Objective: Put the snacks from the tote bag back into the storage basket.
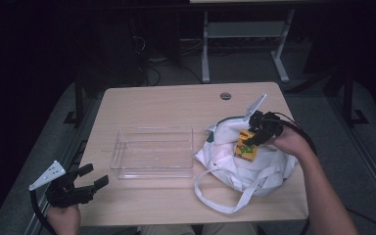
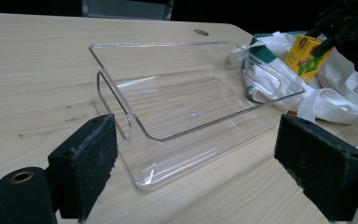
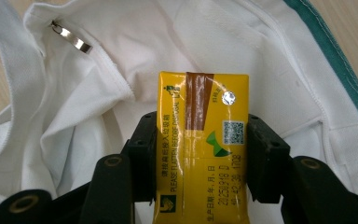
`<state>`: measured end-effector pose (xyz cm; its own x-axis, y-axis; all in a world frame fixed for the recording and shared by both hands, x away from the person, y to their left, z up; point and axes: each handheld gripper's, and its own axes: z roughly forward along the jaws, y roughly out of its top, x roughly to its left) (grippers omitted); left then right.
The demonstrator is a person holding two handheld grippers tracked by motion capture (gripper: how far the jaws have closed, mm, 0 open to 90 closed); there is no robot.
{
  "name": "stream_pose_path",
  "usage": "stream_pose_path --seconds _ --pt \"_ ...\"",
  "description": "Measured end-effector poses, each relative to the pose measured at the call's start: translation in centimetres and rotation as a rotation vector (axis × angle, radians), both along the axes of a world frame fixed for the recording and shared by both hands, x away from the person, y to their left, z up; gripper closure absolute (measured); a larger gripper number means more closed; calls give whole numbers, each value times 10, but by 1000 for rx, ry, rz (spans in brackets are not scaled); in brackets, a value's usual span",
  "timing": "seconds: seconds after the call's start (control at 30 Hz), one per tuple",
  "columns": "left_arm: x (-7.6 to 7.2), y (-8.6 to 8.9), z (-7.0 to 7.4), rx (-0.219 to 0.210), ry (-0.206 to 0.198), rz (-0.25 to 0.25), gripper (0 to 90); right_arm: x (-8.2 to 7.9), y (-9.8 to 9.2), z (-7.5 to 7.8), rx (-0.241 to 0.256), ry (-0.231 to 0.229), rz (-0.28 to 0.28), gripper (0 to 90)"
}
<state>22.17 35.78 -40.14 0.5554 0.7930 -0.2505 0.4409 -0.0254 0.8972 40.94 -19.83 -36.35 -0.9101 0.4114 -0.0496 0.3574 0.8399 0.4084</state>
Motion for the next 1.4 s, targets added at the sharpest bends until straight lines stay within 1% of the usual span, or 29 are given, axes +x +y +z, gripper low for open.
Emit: stream_pose_path --seconds 0.13,0.2,0.3,0.47,0.5,0.57,0.63,0.87,1.0,1.1,1.17,1.2,1.27,1.4 --pt "0 1 0 1 3 1 126 -1 0 2 10 3 -2 524" --pt "0 1 0 0 5 3 126 -1 -1 4 23 -1 1 524" --pt "0 1 0 2 4 1 126 -3 -1 6 27 -1 -2 524" --pt "0 0 0 4 3 1 126 -5 -4 14 50 -19 6 524" --pt "0 0 0 4 2 2 126 -6 -3 16 57 -16 5 524" --pt "0 1 0 2 2 3 126 -8 -2 20 51 -25 11 524" --pt "0 1 0 3 2 3 126 -10 -2 23 56 -34 19 524" --pt "0 0 -1 3 6 2 126 -14 0 33 58 -42 22 524" --pt "0 0 -1 4 6 2 126 -17 -1 40 73 -44 17 524" --pt "0 0 0 3 6 3 126 -18 -2 43 93 -44 24 524" --pt "0 0 0 2 8 3 126 -20 -2 44 97 -45 30 524" --pt "0 0 0 4 5 2 126 -20 -1 45 97 -41 32 524" --pt "0 0 0 5 5 2 126 -21 1 48 87 -47 37 524" --pt "0 0 0 4 7 5 126 -24 5 55 90 -53 47 524"
